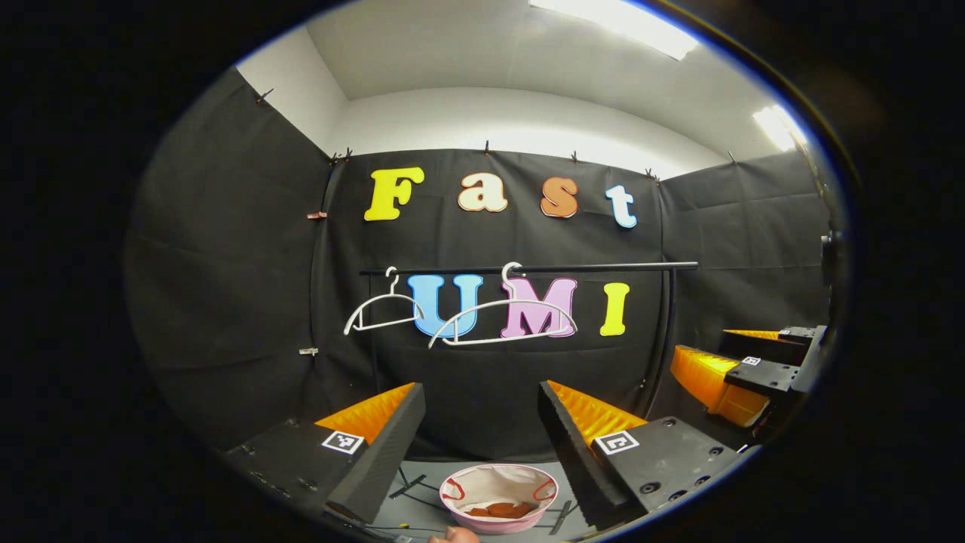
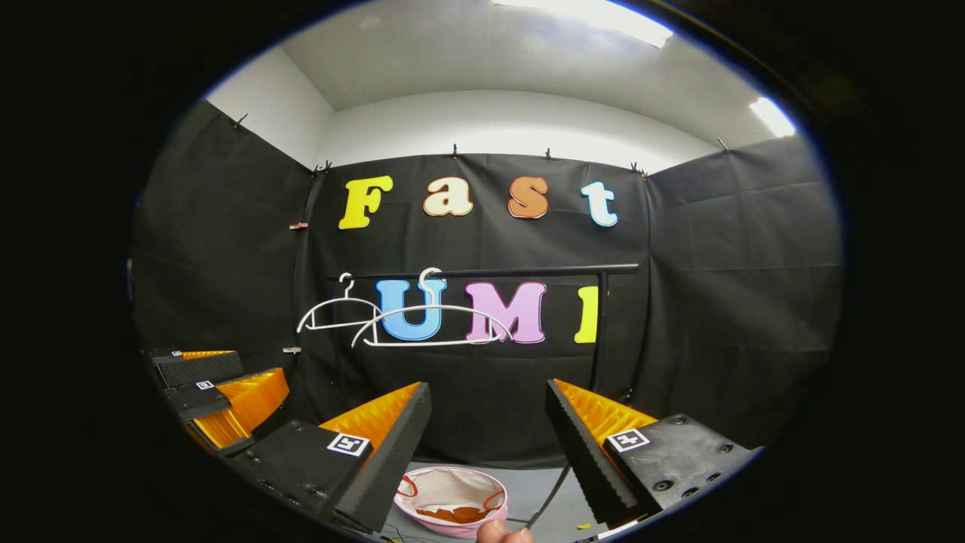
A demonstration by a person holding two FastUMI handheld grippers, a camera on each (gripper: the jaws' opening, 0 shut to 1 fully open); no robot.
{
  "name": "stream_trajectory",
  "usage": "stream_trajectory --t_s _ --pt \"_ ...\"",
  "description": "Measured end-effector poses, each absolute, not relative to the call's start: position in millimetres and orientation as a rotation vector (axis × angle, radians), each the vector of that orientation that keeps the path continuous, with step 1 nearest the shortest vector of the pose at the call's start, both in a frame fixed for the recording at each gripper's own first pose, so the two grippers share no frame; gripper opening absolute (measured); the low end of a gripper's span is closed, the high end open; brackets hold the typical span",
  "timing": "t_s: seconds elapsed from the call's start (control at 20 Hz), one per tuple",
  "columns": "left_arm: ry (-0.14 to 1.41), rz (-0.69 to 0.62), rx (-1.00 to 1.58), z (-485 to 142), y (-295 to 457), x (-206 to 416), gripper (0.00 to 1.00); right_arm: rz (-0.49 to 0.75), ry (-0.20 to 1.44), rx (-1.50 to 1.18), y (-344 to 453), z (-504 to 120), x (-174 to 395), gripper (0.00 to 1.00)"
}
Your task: Grasp the clothes on the hanger with both hands and then place them into the laundry hamper below.
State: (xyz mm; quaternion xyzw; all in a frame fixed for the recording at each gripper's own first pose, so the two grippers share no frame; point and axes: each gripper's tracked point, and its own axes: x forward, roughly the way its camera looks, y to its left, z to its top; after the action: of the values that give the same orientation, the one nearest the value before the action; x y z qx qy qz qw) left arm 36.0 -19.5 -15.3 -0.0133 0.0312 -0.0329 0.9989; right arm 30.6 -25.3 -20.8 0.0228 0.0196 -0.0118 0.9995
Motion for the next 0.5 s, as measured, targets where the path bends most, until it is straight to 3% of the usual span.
stream_trajectory --t_s 0.1,0.5 --pt "0.066 -0.067 -0.027 -17.3 -19.2 36.1 0.92 -0.026 0.039 0.046 -26.7 -20.5 29.2 0.99" --pt "0.066 -0.068 -0.025 -16.8 -18.6 35.9 0.95 -0.031 0.043 0.044 -27.3 -21.6 28.6 0.99"
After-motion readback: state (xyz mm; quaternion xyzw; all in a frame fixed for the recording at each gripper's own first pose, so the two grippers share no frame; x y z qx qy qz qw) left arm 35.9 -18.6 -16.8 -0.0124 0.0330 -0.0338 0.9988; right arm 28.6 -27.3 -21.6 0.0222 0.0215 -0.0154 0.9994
